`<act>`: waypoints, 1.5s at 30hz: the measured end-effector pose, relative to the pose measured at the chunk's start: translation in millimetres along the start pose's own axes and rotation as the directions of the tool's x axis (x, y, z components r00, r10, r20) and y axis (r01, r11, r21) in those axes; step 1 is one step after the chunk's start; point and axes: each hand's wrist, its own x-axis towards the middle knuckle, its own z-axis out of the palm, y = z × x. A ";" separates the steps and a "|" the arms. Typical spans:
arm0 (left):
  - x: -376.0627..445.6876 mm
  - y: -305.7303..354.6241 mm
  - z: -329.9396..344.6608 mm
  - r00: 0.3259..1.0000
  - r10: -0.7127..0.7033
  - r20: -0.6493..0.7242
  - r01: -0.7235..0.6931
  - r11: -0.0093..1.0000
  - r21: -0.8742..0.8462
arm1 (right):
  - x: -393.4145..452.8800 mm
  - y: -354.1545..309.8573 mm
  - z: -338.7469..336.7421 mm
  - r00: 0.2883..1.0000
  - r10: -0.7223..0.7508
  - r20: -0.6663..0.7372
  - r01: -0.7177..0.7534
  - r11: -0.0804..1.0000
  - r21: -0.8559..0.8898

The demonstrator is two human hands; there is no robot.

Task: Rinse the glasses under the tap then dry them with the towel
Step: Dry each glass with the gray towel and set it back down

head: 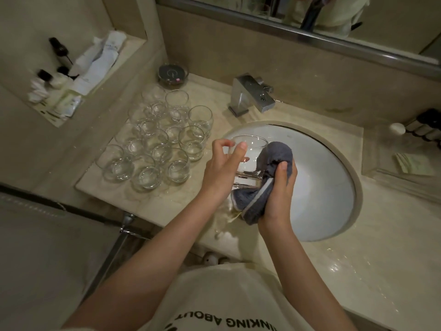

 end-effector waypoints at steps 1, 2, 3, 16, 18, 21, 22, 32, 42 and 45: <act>-1.2 -0.5 -0.6 1.000 0.021 -0.009 -0.020 0.999 0.029 | 0.0 0.0 0.1 1.000 0.000 -0.008 0.000 1.000 -0.019; -1.9 -1.1 -0.2 0.999 0.037 -0.017 -0.036 0.998 0.046 | 0.1 0.1 -0.3 1.000 -0.006 -0.009 0.006 0.999 -0.038; -1.7 -1.3 -0.2 0.999 0.041 -0.015 -0.040 0.997 0.069 | 0.0 -0.2 0.3 1.000 -0.013 -0.008 0.013 0.998 -0.059; 8.1 -6.4 -4.1 0.952 -0.216 0.219 0.275 0.916 -0.291 | 0.5 6.6 1.4 0.998 0.054 0.009 -0.054 0.998 -0.018; 8.9 -8.9 -5.1 0.957 -0.232 0.173 0.278 0.907 -0.318 | 0.0 6.6 -1.7 0.999 0.042 -0.003 -0.043 0.998 -0.055; 9.9 -13.0 -8.1 0.939 -0.277 0.206 0.343 0.821 -0.456 | 0.4 0.7 -8.6 1.000 -0.020 -0.006 0.019 0.990 -0.137; 9.8 -13.0 -9.8 0.929 -0.288 0.234 0.369 0.779 -0.507 | 1.3 -2.3 -10.9 0.999 -0.052 0.002 0.051 0.985 -0.168; 18.2 -22.9 -28.3 0.888 -0.337 0.311 0.459 0.659 -0.596 | 4.0 -23.2 -29.4 0.939 -0.268 0.214 0.334 0.856 -0.394; 26.9 -4.5 -30.1 0.900 -0.333 0.280 0.431 0.773 -0.466 | -5.8 -25.3 -28.7 0.895 -0.171 0.413 0.379 0.780 -0.499; 25.4 -2.1 -25.3 0.906 -0.341 0.252 0.418 0.817 -0.398 | -1.2 -29.4 -26.7 0.895 -0.113 0.431 0.345 0.787 -0.511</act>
